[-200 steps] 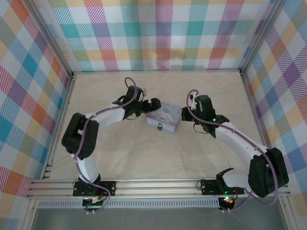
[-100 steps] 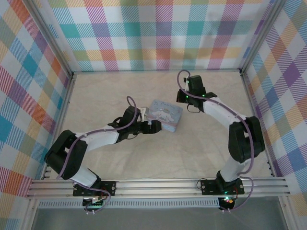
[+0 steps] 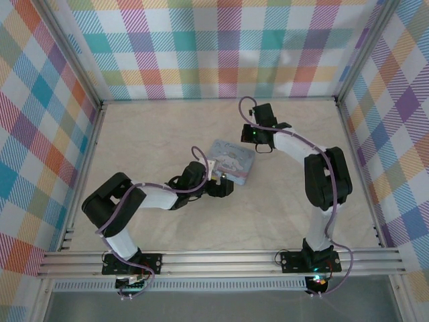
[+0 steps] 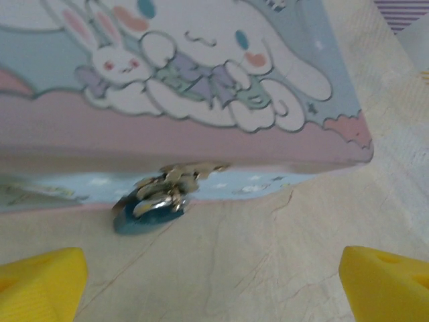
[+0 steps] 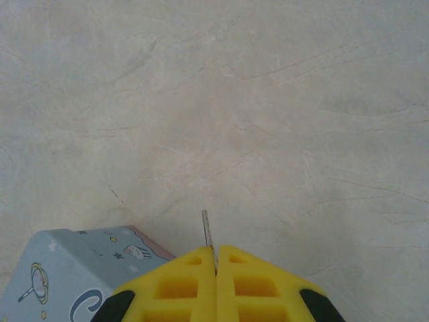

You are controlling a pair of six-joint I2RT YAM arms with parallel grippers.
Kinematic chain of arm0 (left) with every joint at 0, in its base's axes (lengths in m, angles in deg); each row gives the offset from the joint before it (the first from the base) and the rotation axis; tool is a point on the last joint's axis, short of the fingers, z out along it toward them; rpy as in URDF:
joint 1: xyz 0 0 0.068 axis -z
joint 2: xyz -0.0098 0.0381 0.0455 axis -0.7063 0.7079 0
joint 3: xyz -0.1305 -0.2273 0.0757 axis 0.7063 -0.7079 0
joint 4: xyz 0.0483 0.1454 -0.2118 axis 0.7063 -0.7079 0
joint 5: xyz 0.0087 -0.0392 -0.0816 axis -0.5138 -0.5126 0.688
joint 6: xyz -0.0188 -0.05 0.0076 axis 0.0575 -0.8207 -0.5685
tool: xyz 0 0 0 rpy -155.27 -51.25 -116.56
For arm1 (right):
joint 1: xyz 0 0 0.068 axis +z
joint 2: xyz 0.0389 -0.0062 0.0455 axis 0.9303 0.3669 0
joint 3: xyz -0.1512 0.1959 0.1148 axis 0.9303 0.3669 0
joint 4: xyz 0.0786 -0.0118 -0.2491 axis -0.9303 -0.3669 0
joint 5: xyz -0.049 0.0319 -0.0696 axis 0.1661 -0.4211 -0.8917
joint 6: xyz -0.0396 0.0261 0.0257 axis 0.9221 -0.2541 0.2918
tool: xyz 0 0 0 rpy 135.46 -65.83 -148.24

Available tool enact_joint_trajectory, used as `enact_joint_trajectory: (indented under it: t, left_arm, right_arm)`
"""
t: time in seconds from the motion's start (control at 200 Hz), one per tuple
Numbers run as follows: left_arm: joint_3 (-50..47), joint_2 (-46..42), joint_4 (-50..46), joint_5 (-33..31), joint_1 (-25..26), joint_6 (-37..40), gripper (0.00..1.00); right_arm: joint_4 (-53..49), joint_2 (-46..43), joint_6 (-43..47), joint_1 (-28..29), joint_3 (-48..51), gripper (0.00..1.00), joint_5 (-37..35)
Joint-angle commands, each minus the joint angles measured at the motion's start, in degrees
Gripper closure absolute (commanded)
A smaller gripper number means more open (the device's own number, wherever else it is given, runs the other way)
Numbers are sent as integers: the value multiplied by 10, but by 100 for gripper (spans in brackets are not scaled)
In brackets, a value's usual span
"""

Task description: Unlock a padlock with a key

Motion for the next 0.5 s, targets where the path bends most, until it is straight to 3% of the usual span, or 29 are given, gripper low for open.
enact_joint_trajectory:
  t: [0.0,0.27,0.495]
  left_arm:
    - [-7,26,77,-13,8,30,4]
    - [-10,67,140,15,14,50,5]
    - [-7,82,180,66,14,63,14]
  right_arm:
    - [-16,18,14,-1,-24,100,17]
    - [-24,51,19,17,-36,100,32]
    - [-15,54,12,25,-20,100,37]
